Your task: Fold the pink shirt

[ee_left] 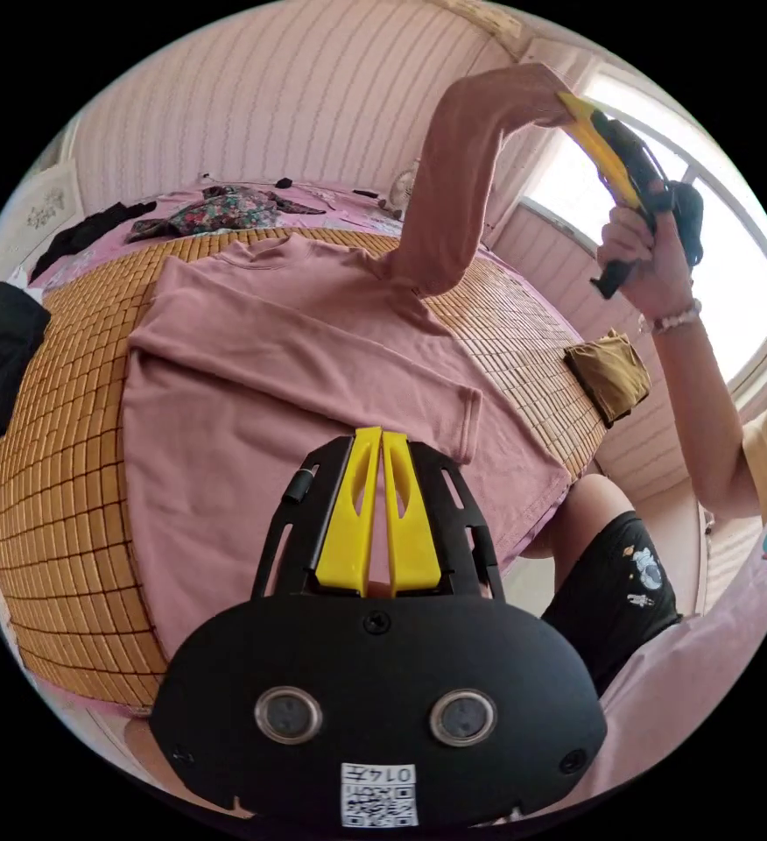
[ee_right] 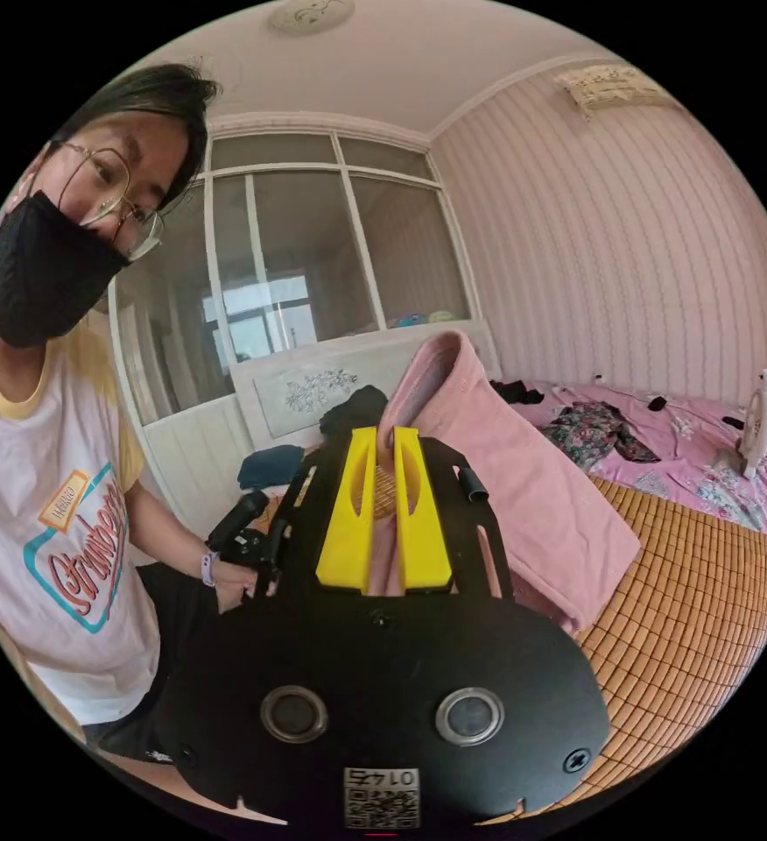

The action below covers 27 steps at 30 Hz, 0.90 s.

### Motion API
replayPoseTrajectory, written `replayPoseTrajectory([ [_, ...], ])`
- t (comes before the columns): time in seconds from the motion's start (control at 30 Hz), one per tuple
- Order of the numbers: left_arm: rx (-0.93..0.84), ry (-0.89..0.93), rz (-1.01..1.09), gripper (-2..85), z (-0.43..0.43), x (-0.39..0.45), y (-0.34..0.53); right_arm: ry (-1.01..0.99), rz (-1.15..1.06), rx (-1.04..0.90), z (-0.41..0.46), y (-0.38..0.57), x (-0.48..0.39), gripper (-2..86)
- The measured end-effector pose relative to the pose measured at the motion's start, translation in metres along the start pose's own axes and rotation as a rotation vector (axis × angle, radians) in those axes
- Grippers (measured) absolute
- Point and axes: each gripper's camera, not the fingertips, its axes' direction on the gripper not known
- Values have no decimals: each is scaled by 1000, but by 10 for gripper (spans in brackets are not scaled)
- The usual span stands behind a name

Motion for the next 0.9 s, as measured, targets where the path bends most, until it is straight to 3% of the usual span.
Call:
replayPoseTrajectory([
  [0.1,20,-80,-149,-5,-47,-52,20,-224,131,-237,77,62,-5,63],
  [0.23,15,-181,-178,4,-79,-85,24,-112,133,-422,103,105,-18,76],
  [0.43,68,-134,-195,33,-73,-118,-24,92,256,-347,83,96,48,101],
  [0.57,209,-127,-153,55,-68,-147,-94,289,316,-299,75,82,117,118],
  [0.73,150,-78,-161,82,-30,-211,-202,577,437,-405,95,70,238,131],
  [0.9,81,-89,-246,95,27,-265,-294,617,629,-350,106,68,323,139],
])
